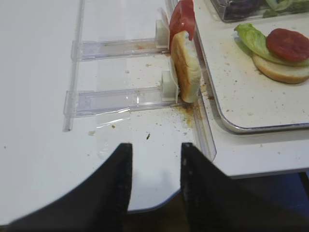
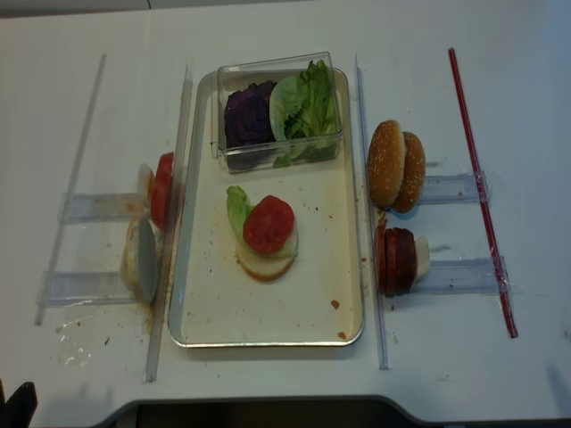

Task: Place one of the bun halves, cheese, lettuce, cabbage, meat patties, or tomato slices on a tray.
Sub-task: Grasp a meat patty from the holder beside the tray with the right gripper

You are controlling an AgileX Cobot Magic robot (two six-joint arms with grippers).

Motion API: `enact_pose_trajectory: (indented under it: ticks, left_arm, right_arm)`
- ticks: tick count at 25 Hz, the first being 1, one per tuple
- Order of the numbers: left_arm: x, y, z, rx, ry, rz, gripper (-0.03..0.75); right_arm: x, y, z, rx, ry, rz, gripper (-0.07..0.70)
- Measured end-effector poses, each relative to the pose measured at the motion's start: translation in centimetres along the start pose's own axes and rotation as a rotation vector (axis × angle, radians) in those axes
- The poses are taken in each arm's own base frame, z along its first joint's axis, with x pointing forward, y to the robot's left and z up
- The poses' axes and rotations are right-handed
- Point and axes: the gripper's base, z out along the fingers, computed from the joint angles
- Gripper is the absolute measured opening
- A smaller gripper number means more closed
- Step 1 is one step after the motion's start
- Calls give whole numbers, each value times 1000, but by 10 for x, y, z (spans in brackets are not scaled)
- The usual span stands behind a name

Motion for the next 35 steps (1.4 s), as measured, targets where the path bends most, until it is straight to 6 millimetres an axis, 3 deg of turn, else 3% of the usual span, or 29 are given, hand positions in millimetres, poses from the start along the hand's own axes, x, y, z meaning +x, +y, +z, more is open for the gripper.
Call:
enact_pose_trajectory:
  ticks: [20,23,28,35]
  left_arm:
    - [0,0,0,0,0,0,236]
    - [0,0,0,0,0,0,236]
    - [0,0,0,0,0,0,236]
    - [0,0,0,0,-2,0,235]
  right_arm:
    - [0,0,0,0,2,16,494]
    - [-4,-1,6,-4,63,49,494]
    - [-28,-1,14,-34,217,79,494]
    - [-75,-3,22,-59,320,124,494]
